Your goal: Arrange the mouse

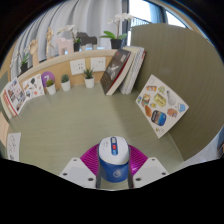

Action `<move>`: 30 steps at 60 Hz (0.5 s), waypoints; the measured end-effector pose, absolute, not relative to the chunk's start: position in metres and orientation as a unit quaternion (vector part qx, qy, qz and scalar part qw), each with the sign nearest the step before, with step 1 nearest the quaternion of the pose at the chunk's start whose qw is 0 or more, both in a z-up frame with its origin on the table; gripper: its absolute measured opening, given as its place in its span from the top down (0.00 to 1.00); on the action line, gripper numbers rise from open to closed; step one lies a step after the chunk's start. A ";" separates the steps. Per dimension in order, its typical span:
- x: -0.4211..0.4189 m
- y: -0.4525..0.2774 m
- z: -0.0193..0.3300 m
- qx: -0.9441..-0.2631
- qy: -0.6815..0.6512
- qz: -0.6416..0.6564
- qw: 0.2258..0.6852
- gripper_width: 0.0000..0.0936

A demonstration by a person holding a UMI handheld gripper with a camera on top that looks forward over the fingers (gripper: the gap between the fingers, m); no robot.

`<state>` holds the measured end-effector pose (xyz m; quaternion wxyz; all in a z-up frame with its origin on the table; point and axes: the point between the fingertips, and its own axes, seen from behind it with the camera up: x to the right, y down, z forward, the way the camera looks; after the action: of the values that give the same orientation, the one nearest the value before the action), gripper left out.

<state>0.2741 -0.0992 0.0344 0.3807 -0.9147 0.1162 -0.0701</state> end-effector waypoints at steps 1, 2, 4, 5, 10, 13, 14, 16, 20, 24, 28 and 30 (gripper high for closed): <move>0.271 -0.097 0.046 -0.911 0.120 -0.075 0.388 0.61; 0.266 -0.095 0.058 -0.906 0.122 -0.079 0.397 0.61; 0.254 -0.089 0.087 -0.897 0.123 -0.084 0.416 0.61; 0.246 -0.086 0.100 -0.892 0.123 -0.086 0.426 0.61; 0.198 -0.075 0.166 -0.867 0.132 -0.089 0.473 0.61; 0.159 -0.069 0.201 -0.855 0.127 -0.084 0.496 0.61; 0.145 -0.067 0.212 -0.851 0.125 -0.082 0.503 0.61; 0.116 -0.061 0.233 -0.844 0.120 -0.076 0.517 0.61; 0.050 -0.051 0.258 -0.836 0.102 -0.060 0.535 0.61; -0.018 -0.040 0.267 -0.834 0.082 -0.032 0.545 0.61; -0.083 -0.031 0.260 -0.837 0.051 -0.020 0.544 0.61; -0.112 -0.027 0.250 -0.842 0.040 -0.011 0.539 0.61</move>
<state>-0.1122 -0.0270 0.2498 0.5385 -0.8416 0.0401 -0.0111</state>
